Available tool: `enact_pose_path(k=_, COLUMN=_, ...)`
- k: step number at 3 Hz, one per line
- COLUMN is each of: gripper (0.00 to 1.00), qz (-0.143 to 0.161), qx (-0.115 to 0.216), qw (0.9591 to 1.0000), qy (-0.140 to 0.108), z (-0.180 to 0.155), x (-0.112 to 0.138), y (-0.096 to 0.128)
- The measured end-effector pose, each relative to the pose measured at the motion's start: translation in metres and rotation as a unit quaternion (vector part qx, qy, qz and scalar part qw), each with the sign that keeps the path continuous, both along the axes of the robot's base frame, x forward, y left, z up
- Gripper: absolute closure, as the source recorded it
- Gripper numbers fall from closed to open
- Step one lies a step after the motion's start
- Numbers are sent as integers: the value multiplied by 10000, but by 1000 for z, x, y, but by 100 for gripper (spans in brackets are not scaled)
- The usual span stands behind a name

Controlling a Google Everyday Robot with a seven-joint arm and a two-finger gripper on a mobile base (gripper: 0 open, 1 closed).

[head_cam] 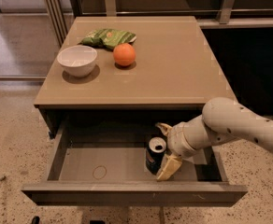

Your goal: Place pepsi can into top drawer

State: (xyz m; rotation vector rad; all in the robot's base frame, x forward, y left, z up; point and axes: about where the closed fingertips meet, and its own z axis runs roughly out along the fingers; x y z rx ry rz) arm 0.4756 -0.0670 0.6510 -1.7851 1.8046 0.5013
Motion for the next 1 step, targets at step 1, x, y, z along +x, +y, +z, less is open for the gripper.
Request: enact_pose_path(k=1, gripper=0, qz=0, qx=0, qw=10000, qy=0, z=0, x=0, y=0)
